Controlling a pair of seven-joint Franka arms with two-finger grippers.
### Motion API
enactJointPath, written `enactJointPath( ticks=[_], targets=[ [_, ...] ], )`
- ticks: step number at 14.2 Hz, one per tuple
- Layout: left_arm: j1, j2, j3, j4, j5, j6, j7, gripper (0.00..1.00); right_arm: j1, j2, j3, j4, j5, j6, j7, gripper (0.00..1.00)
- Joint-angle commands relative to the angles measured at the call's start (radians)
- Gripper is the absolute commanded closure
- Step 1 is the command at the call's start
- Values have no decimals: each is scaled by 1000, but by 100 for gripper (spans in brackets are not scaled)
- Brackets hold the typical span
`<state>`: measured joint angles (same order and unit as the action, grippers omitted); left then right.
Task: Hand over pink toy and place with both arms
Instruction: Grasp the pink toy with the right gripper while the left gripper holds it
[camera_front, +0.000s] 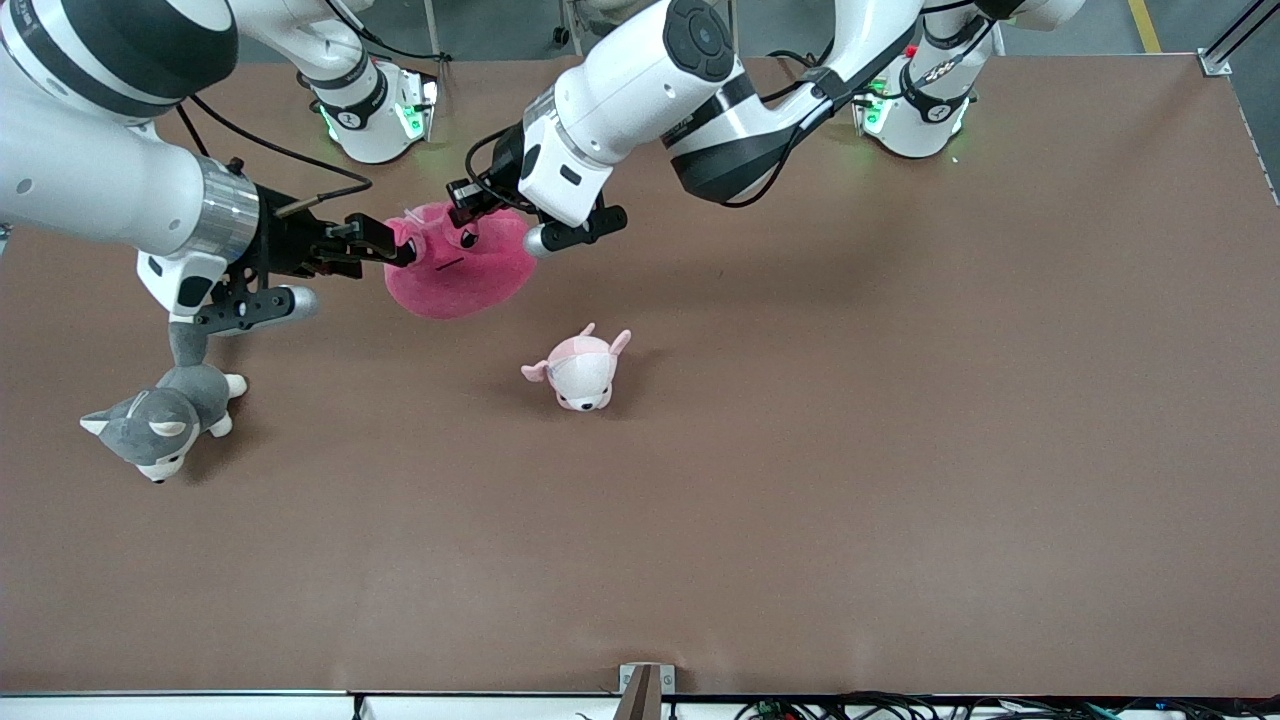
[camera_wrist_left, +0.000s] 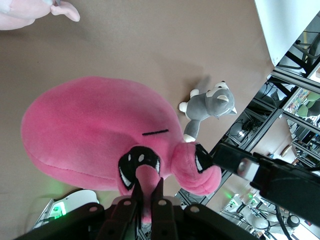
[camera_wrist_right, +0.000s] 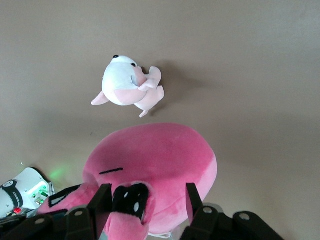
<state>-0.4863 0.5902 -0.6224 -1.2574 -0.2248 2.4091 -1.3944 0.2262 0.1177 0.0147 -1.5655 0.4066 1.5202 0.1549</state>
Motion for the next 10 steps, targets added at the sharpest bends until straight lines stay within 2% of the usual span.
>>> enactJointPath(
  ticks=[1, 7, 10],
  targets=[
    [-11, 20, 3, 30, -7, 10, -11, 100, 30, -18, -10, -11, 11, -11, 17, 33],
    [-11, 26, 4, 30, -7, 28, -9, 100, 65, -18, -12, -27, 2, -21, 20, 33],
    [-12, 25, 4, 30, -7, 28, -9, 100, 65, -18, -10, -30, -46, -25, 22, 34]
  ],
)
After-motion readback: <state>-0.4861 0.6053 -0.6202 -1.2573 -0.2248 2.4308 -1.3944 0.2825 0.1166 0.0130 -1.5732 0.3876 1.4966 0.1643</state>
